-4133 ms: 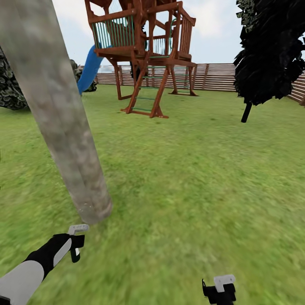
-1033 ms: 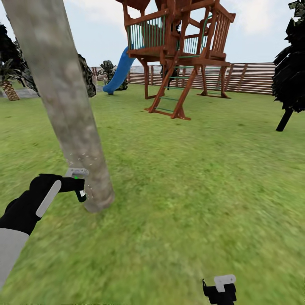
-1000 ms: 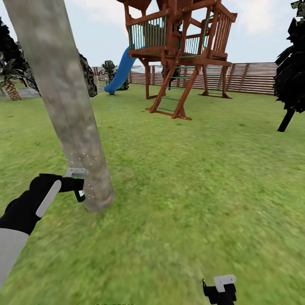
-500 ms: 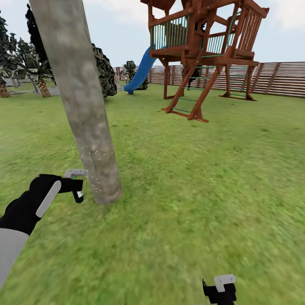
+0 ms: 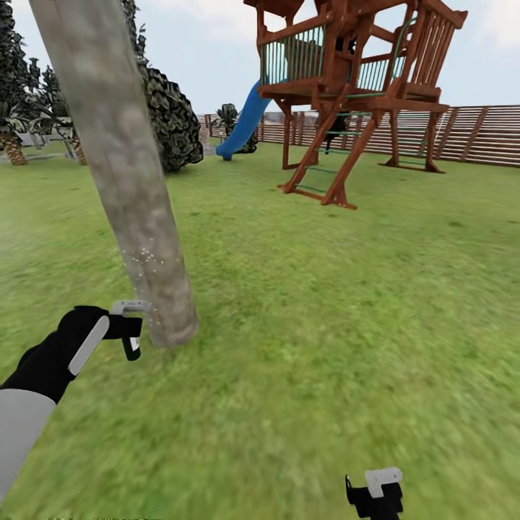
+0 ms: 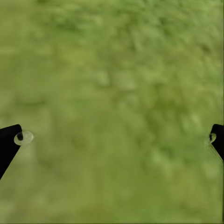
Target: In the garden, pick up the pesticide atomizer on the floor and spray pesticide onto both trees until each tree trunk is fully covered.
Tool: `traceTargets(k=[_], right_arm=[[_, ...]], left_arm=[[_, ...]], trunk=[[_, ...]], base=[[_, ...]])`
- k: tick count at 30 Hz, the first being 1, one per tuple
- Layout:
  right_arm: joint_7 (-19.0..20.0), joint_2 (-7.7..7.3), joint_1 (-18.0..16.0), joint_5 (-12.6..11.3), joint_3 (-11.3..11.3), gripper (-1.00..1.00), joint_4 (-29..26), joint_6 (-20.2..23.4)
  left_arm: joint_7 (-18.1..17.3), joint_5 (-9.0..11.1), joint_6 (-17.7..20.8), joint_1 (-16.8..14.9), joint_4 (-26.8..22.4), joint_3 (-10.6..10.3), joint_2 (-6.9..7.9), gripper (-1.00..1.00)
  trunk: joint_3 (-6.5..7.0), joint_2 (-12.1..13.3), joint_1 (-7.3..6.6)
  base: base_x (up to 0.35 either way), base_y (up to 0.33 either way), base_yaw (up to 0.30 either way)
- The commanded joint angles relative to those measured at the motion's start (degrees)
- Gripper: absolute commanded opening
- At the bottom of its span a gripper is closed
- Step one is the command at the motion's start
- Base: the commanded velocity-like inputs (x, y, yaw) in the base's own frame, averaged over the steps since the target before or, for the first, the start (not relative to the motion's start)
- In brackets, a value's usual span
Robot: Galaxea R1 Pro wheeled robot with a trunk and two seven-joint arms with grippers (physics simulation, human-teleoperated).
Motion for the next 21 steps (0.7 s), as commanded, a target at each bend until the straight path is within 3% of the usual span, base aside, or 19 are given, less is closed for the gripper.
traceTargets(k=[1, 8, 15, 21], right_arm=[[0.0, 0.00, 0.0, 0.0, 0.0, 1.00, 0.0, 0.0], [0.0, 0.01, 0.0, 0.0, 0.0, 1.00, 0.1, 0.0], [0.0, 0.01, 0.0, 0.0, 0.0, 1.00, 0.1, 0.0], [0.0, 0.01, 0.0, 0.0, 0.0, 1.00, 0.1, 0.0]], left_arm=[[0.0, -0.1, 0.0, 0.0, 0.0, 0.0, -0.30, -1.00], [0.0, -0.3, 0.0, 0.0, 0.0, 0.2, -0.29, -1.00], [0.0, -0.3, 0.0, 0.0, 0.2, 0.3, 0.11, -1.00], [3.2, -0.3, -0.1, 0.0, 0.1, 0.1, -0.01, -1.00]], trunk=[[0.00, 0.0, 0.00], [0.00, 0.0, 0.00], [0.00, 0.0, 0.00], [0.00, 0.0, 0.00]], base=[[0.101, -0.274, 0.264], [0.187, -0.233, 0.239], [0.237, -0.197, 0.009], [0.238, -0.196, 0.001]])
